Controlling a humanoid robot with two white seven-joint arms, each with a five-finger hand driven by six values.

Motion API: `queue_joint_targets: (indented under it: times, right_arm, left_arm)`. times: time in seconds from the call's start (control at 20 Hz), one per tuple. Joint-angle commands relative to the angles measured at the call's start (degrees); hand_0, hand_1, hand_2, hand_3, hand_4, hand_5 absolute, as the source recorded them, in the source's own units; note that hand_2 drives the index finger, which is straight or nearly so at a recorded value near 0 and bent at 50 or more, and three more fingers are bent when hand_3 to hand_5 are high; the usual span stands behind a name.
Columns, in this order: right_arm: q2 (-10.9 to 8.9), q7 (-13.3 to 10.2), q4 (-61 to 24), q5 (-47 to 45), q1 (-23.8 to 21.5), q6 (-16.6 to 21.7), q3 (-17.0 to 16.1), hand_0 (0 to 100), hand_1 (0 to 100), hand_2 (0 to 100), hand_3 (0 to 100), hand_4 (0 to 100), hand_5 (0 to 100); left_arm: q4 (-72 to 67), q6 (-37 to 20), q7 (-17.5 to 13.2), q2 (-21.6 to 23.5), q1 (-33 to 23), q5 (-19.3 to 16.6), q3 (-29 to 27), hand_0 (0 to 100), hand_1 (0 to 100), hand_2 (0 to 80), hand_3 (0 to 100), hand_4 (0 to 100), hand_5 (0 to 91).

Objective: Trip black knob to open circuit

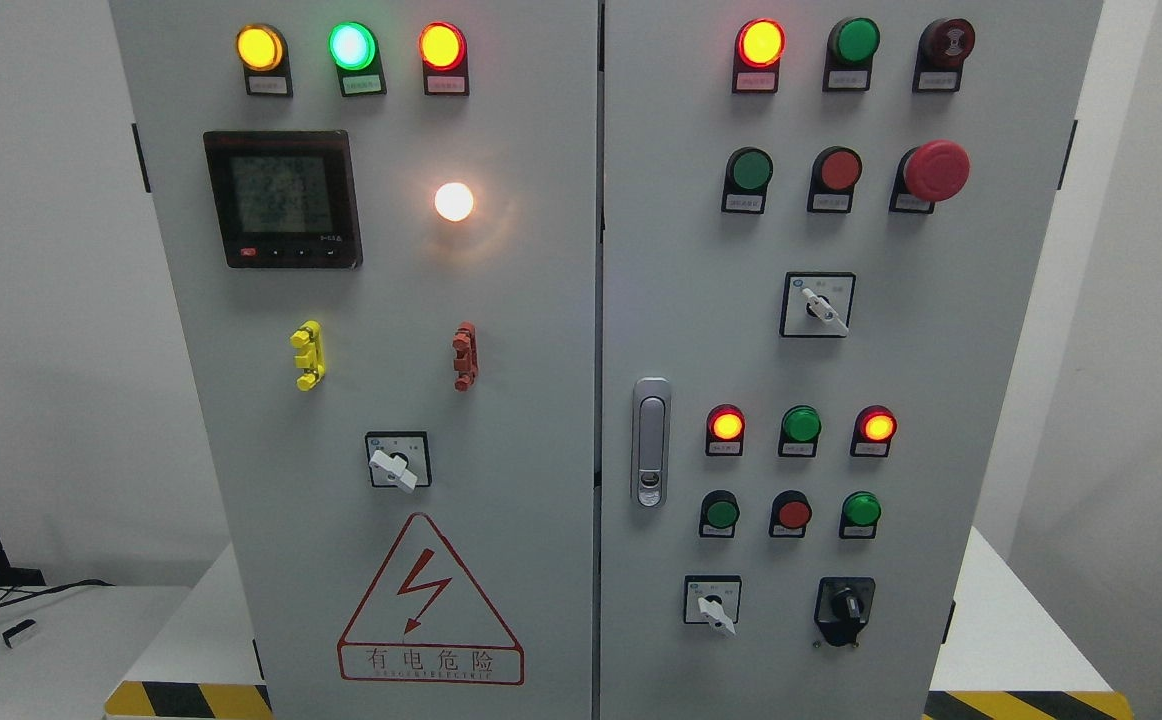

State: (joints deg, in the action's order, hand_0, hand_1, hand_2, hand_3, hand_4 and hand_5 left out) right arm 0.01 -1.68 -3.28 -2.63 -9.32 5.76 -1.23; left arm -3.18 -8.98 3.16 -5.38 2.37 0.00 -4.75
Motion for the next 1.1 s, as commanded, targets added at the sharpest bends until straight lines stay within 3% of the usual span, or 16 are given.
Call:
queue_joint_targets:
  times: [0.0,0.4,0.65,0.8,0.95,1.05]
  right_arm:
    - [-0.88,0.01,1.0,-0.09,0.61,0.04,-1.06,21,43,0,12,13,8]
    - [-1.24,0.01,0.65,-0.09,1.32,0.75,-1.4,21,43,0,13,14,8]
    - [-1.41,-0.16,-1.02,0.0,0.35,5.05,-1.5,26,44,0,18,19,9]
    - [-1.68,-0.08,-7.86,0.08,-4.03,5.32,-1.5,24,50,0,27,26,13]
    - [-1.59,0.01,-11.83,0.17,-6.24,6.28,-1.41,22,56,7,31,29,18]
    - [-1.85,0.1,-13.5,0.26,-8.69,10.22,-1.41,20,58,11,34,31,22]
  left_arm:
    - [0.02,0.01,0.0,0.02,0.0,-1.76,0.0,12,39,0.0,0,0,0.0]
    - [0.02,0.01,0.0,0.02,0.0,-1.76,0.0,12,39,0.0,0,0,0.0]
    - [0.02,0.01,0.0,0.02,0.0,-1.76,0.0,12,39,0.0,0,0,0.0]
    - [-0.07,0.01,0.0,0.02,0.0,-1.76,0.0,12,39,0.0,0,0,0.0]
    - [-0.07,0.01,0.0,-0.07,0.0,-1.76,0.0,12,39,0.0,0,0,0.0]
    - [0.02,0.01,0.0,0.02,0.0,-1.76,0.0,12,39,0.0,0,0,0.0]
